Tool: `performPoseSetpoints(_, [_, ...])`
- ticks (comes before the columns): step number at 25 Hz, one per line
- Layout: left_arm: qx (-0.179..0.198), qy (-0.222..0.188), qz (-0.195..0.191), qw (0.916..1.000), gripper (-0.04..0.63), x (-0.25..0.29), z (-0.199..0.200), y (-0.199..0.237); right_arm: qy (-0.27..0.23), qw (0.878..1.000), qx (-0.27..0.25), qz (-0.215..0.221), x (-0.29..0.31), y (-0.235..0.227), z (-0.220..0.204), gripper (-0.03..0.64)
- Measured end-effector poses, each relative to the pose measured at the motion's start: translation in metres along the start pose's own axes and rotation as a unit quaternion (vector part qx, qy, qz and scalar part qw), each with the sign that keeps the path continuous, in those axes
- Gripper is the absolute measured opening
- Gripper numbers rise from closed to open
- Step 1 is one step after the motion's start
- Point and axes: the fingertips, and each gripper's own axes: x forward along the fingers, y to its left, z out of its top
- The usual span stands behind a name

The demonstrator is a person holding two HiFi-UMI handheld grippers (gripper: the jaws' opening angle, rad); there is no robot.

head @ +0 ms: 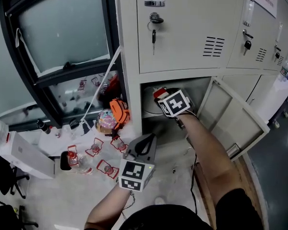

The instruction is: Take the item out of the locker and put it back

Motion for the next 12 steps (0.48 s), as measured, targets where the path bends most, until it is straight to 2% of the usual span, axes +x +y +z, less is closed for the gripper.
performPoseSetpoints(4, [0.002,-0.002,0.014,0.9999,0.003,-0.013,-0.003,0.006,-0.030,0.999,-0.016,-0.022,-0.006,0.001,0.002,0.268])
performPoseSetpoints(12, [-0.004,0.004,0.023,0.9997,0.003,-0.029,-0.011,0.006,-0.089,0.995,-0.009,-0.046,-0.033,0.002,0.004,0.267])
